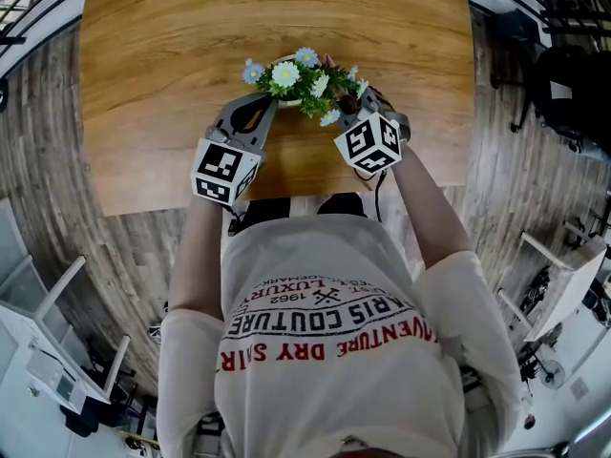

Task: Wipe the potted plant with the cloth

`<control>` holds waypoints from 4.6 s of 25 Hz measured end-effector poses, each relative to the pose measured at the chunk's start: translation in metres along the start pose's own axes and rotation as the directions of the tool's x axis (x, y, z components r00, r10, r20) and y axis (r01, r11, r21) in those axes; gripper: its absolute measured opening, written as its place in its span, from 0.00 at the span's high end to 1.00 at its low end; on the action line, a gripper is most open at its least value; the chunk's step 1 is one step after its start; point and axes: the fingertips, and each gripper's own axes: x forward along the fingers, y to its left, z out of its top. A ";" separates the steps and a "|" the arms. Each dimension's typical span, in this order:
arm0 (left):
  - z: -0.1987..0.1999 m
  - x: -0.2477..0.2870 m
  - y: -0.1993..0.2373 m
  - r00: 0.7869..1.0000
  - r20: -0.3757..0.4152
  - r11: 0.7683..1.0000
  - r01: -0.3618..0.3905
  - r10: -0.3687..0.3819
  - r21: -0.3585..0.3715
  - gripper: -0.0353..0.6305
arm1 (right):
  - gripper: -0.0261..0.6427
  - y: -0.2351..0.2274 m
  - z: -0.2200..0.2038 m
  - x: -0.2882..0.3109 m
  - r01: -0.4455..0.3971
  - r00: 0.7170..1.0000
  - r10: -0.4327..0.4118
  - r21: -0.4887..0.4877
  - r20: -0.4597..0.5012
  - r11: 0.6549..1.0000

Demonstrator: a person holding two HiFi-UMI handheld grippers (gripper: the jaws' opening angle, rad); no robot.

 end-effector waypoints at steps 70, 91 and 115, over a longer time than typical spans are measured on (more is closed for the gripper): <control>-0.008 0.000 0.004 0.988 -0.014 0.972 -0.157 0.157 -0.174 0.92 | 0.91 -0.107 0.009 -0.006 -0.203 0.963 0.252 0.363 -0.092 0.909; -0.010 0.001 0.005 0.983 -0.066 0.947 -0.183 0.172 -0.265 0.92 | 0.91 -0.047 0.088 0.041 -0.569 0.754 0.636 0.319 -0.165 0.758; -0.012 -0.002 0.009 0.966 -0.043 0.934 -0.258 0.256 -0.248 0.92 | 0.91 -0.017 0.147 0.050 -0.633 0.733 0.648 0.143 -0.205 0.761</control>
